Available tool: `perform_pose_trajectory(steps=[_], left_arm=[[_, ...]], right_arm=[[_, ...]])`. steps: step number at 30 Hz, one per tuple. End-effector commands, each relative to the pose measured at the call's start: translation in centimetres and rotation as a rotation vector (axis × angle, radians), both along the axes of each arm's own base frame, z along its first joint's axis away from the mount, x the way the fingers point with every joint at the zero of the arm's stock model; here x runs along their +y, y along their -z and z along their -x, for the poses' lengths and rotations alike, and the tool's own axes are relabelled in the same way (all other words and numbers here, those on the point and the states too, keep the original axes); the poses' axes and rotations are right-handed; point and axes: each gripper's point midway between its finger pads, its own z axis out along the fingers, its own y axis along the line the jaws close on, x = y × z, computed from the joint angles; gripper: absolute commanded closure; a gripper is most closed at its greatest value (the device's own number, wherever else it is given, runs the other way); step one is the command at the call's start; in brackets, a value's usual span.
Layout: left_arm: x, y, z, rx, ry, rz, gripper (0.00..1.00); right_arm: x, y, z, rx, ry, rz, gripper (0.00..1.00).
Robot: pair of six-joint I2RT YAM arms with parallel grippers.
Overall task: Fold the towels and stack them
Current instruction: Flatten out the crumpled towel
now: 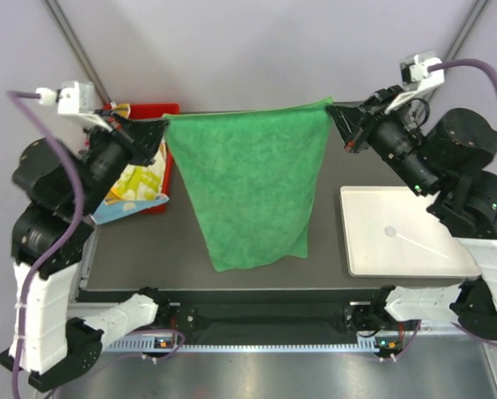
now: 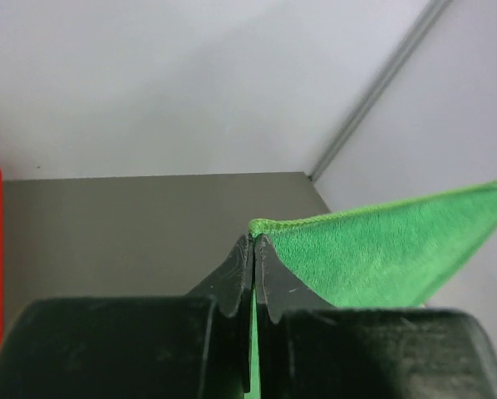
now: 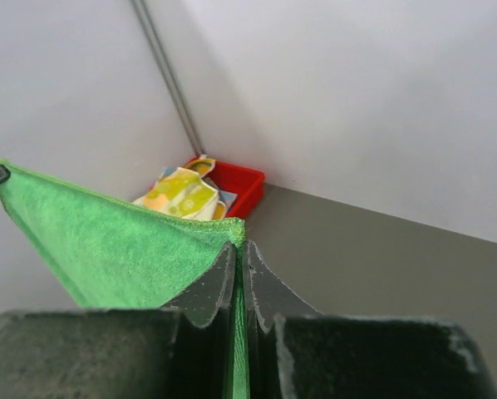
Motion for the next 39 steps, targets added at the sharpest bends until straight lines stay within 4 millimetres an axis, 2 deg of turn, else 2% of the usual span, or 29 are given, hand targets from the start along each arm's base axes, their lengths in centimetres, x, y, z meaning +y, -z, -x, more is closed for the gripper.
perform_pose_trajectory(steps=[1, 2, 3, 4, 5, 6, 7, 8, 9, 10, 11, 13, 14, 15, 16, 17, 18, 19, 20, 22, 23, 26, 29, 31, 34, 36, 37, 38, 39], left_arm=[[-0.4, 3.5, -5.8, 0.099, -0.122, -0.026, 1.00], [-0.6, 4.1, -6.8, 0.111, -0.140, -0.033, 1.00], [-1.2, 5.4, -8.7, 0.142, -0.152, -0.054, 1.00], [-1.5, 6.0, -10.0, 0.150, -0.169, -0.060, 1.00], [-2.0, 7.5, -12.1, 0.181, -0.193, -0.085, 1.00], [-2.2, 8.1, -13.2, 0.188, -0.199, -0.092, 1.00], [-1.9, 8.4, -14.9, 0.175, -0.224, -0.085, 1.00], [-1.9, 9.1, -16.2, 0.185, -0.233, -0.084, 1.00], [-2.2, 11.0, -18.7, 0.219, -0.245, -0.098, 1.00], [-1.2, 11.7, -20.5, 0.226, -0.278, -0.097, 1.00], [-1.2, 13.4, -23.1, 0.250, -0.292, -0.093, 1.00], [-0.2, 14.2, -25.9, 0.251, -0.318, -0.078, 1.00], [-0.1, 15.8, -28.1, 0.268, -0.327, -0.081, 1.00], [0.2, 16.2, -29.2, 0.272, -0.332, -0.084, 1.00], [1.1, 15.2, -30.3, 0.249, -0.350, -0.076, 1.00], [1.3, 15.5, -31.3, 0.250, -0.357, -0.080, 1.00], [1.5, 17.3, -33.0, 0.276, -0.365, -0.093, 1.00], [1.9, 16.5, -33.8, 0.258, -0.362, -0.086, 1.00], [2.0, 18.2, -35.2, 0.284, -0.363, -0.099, 1.00], [2.1, 18.5, -36.4, 0.273, -0.358, -0.102, 1.00], [2.0, 19.9, -37.2, 0.292, -0.355, -0.114, 1.00], [2.2, 21.4, -38.2, 0.301, -0.363, -0.128, 1.00], [2.7, 23.3, -39.0, 0.326, -0.370, -0.130, 1.00], [3.4, 23.3, -39.2, 0.327, -0.382, -0.123, 1.00], [3.9, 22.2, -38.7, 0.310, -0.384, -0.114, 1.00], [3.5, 20.4, -37.7, 0.277, -0.359, -0.096, 1.00], [3.4, 21.1, -37.2, 0.290, -0.352, -0.086, 1.00], [3.4, 19.3, -36.0, 0.261, -0.346, -0.067, 1.00], [3.1, 20.1, -35.4, 0.273, -0.328, -0.062, 1.00]], right_arm=[[-0.2, 1.3, -3.8, -0.002, 0.157, 0.067, 1.00], [0.0, 2.0, -5.0, 0.012, 0.173, 0.084, 1.00], [1.5, 3.4, -6.6, 0.039, 0.129, 0.111, 1.00], [0.1, 4.2, -9.0, 0.062, 0.172, 0.109, 1.00], [1.5, 6.0, -11.0, 0.095, 0.126, 0.110, 1.00], [1.2, 7.2, -12.7, 0.115, 0.149, 0.114, 1.00], [-0.2, 8.1, -14.9, 0.128, 0.204, 0.119, 1.00], [0.3, 10.0, -17.4, 0.156, 0.214, 0.130, 1.00], [0.4, 10.7, -18.8, 0.165, 0.200, 0.131, 1.00], [-0.4, 11.5, -20.5, 0.175, 0.224, 0.126, 1.00], [0.3, 12.7, -22.7, 0.185, 0.212, 0.129, 1.00], [-0.3, 13.7, -25.3, 0.186, 0.235, 0.142, 1.00], [0.3, 14.7, -27.2, 0.186, 0.224, 0.141, 1.00], [0.3, 15.3, -28.4, 0.190, 0.225, 0.138, 1.00], [-0.5, 15.7, -29.6, 0.202, 0.245, 0.124, 1.00], [0.1, 16.7, -31.2, 0.207, 0.220, 0.119, 1.00], [0.1, 17.1, -31.9, 0.207, 0.209, 0.108, 1.00], [-0.4, 17.5, -32.7, 0.213, 0.215, 0.094, 1.00], [-0.1, 18.5, -33.8, 0.218, 0.205, 0.090, 1.00], [-0.5, 19.4, -34.9, 0.224, 0.211, 0.083, 1.00], [-0.5, 20.5, -35.7, 0.236, 0.214, 0.086, 1.00], [-0.5, 21.9, -36.7, 0.248, 0.214, 0.083, 1.00], [-0.7, 22.6, -37.2, 0.244, 0.217, 0.076, 1.00], [-0.9, 22.4, -37.5, 0.235, 0.225, 0.080, 1.00], [-1.1, 21.5, -37.2, 0.224, 0.229, 0.079, 1.00], [-1.0, 20.7, -36.5, 0.216, 0.216, 0.081, 1.00], [-1.0, 21.2, -36.1, 0.226, 0.216, 0.080, 1.00], [-1.2, 19.5, -35.0, 0.200, 0.209, 0.068, 1.00], [-1.2, 19.0, -34.2, 0.194, 0.205, 0.063, 1.00]])
